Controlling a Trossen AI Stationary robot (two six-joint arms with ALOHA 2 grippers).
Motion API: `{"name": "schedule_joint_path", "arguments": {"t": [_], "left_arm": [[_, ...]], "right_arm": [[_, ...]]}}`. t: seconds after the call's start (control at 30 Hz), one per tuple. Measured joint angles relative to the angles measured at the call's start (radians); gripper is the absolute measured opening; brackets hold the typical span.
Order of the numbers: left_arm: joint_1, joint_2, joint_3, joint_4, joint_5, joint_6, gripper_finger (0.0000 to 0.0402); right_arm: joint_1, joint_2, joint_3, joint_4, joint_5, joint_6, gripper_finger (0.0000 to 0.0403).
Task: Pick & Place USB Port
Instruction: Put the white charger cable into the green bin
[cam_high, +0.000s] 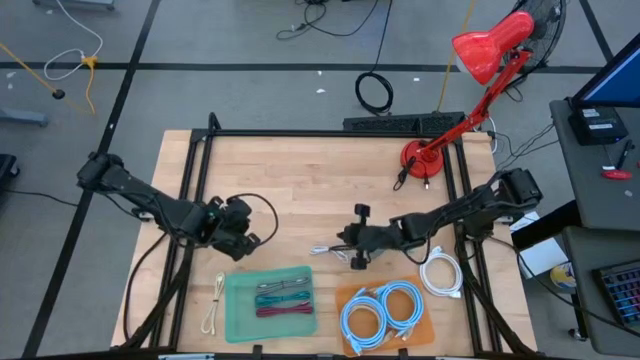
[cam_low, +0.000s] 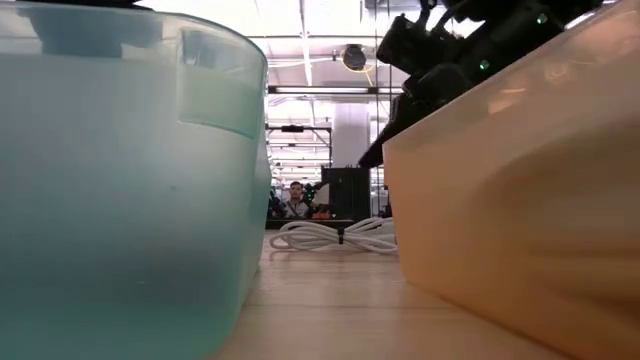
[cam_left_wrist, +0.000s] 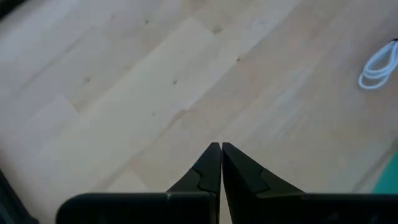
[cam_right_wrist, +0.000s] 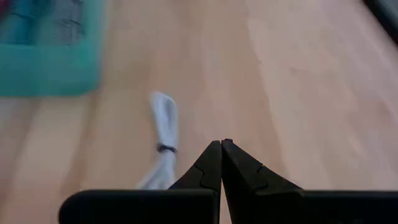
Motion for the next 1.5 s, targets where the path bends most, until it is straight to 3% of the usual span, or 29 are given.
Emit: {"name": "schedule_joint_path", "arguments": {"t": [0.13,0.23,0.43,0.6,0.87,1.07,1.27,1.5], "left_arm": [[-0.005,0.001,0.000,-0.002,-0.044,0.011,0.0019],[-0.005,0.001,0.000,-0.002,-0.073,0.027,0.0019],[0.005,0.001,0.000,-0.005,-0.129,0.085,0.0019],[0.047,0.001,0.000,-0.005,-0.173,0.095,0.0019],[0.074,0.001,-0.022,-0.003,-0.201,0.152,0.0019],[0.075,0.001,-0.099,0.021,-0.220,0.096,0.0019],[0.066,0.001,-0.140,0.076,-0.114,0.119,0.0019],[0.052,-0.001,-0.145,0.086,-0.112,0.162,0.0019]], "right_arm": [[-0.055,-0.001,0.002,0.137,-0.122,-0.019,0.0014],[-0.106,-0.001,0.003,0.185,-0.143,-0.057,0.0049],[-0.230,-0.001,0.003,0.165,-0.257,-0.045,0.0139],[-0.275,0.016,0.003,0.135,-0.360,0.004,0.0182],[-0.234,0.026,0.004,0.118,-0.364,0.044,0.0184],[-0.153,0.085,0.001,0.150,-0.404,0.081,0.0176],[-0.126,0.191,0.051,0.168,-0.403,0.104,0.0178],[-0.126,0.311,0.136,0.087,-0.405,0.143,0.0179]]}}
